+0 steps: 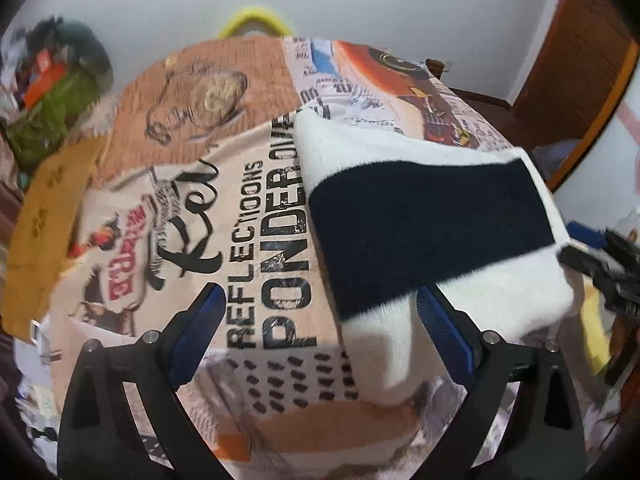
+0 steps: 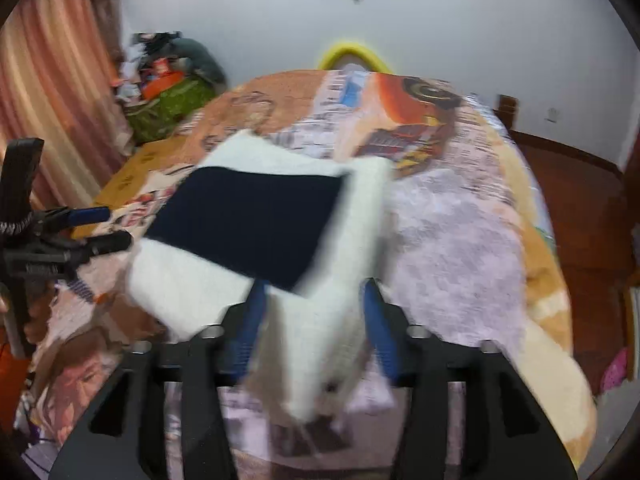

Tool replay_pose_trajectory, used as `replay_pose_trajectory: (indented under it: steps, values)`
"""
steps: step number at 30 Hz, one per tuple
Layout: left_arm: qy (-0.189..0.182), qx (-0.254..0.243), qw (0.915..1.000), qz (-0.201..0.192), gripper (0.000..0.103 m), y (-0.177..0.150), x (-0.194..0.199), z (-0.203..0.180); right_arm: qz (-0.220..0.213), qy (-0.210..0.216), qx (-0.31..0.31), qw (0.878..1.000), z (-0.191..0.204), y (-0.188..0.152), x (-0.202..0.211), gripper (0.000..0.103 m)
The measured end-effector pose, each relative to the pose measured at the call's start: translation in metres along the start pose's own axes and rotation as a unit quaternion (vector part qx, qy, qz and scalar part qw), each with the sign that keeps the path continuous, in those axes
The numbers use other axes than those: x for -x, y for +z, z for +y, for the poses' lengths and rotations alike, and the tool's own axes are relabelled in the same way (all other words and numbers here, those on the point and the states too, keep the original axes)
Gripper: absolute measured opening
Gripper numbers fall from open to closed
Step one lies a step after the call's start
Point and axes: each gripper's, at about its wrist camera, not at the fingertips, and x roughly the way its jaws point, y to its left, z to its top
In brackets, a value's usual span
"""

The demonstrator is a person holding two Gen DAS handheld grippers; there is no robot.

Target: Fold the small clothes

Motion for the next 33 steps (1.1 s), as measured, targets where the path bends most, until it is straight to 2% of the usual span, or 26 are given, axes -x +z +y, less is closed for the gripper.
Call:
replay_pose_trajectory:
  steps: [2,4,8,11,16,17,18,19,20,23,25,28,33]
  values:
    - [-0.022,0.010,0.9997,0.011,0.097,0.008,-0.011,0.003,0.005,0.007,-0.016,1.000,-0.010,0.000,-0.002,0.065]
    - [-0.037,0.016,0.9989,0.023,0.097,0.014,-0.023,0.002,0.019,0.024,-0.044,0.999,-0.020,0.001,-0.008,0.072]
    - [-0.083,0.040,0.9942,0.054,0.097,0.023,-0.047,-0.001,0.048,0.071,-0.104,0.991,-0.035,0.000,-0.027,0.073]
    - [-0.109,0.054,0.9904,0.066,0.098,0.024,-0.058,-0.002,0.068,0.102,-0.125,0.985,-0.038,-0.001,-0.042,0.073]
    - [-0.157,0.078,0.9796,0.099,0.099,0.020,-0.077,-0.003,0.090,0.139,-0.131,0.978,-0.032,0.000,-0.063,0.074]
    - [-0.173,0.087,0.9754,0.107,0.099,0.018,-0.082,-0.002,0.091,0.145,-0.136,0.976,-0.032,0.000,-0.066,0.075]
    - [-0.186,0.093,0.9720,0.109,0.097,0.017,-0.085,-0.003,0.091,0.152,-0.145,0.973,-0.033,0.000,-0.070,0.075]
    - [-0.203,0.099,0.9680,0.110,0.088,0.015,-0.087,-0.004,0.090,0.158,-0.151,0.972,-0.034,0.001,-0.071,0.075]
    - [-0.213,0.106,0.9651,0.110,0.086,0.014,-0.088,-0.004,0.087,0.163,-0.155,0.970,-0.035,0.000,-0.072,0.075]
    - [-0.213,0.110,0.9658,0.100,0.079,0.014,-0.085,-0.005,0.082,0.170,-0.160,0.969,-0.034,-0.003,-0.071,0.066]
    - [-0.210,0.108,0.9673,0.093,0.073,0.014,-0.077,-0.006,0.080,0.170,-0.157,0.970,-0.031,-0.003,-0.065,0.056]
    - [-0.198,0.093,0.9725,0.080,0.063,0.015,-0.062,-0.009,0.075,0.161,-0.142,0.974,-0.024,0.001,-0.054,0.046]
    - [-0.165,0.056,0.9841,0.035,0.057,0.015,-0.017,-0.010,0.060,0.162,-0.111,0.979,-0.004,0.014,-0.037,0.041]
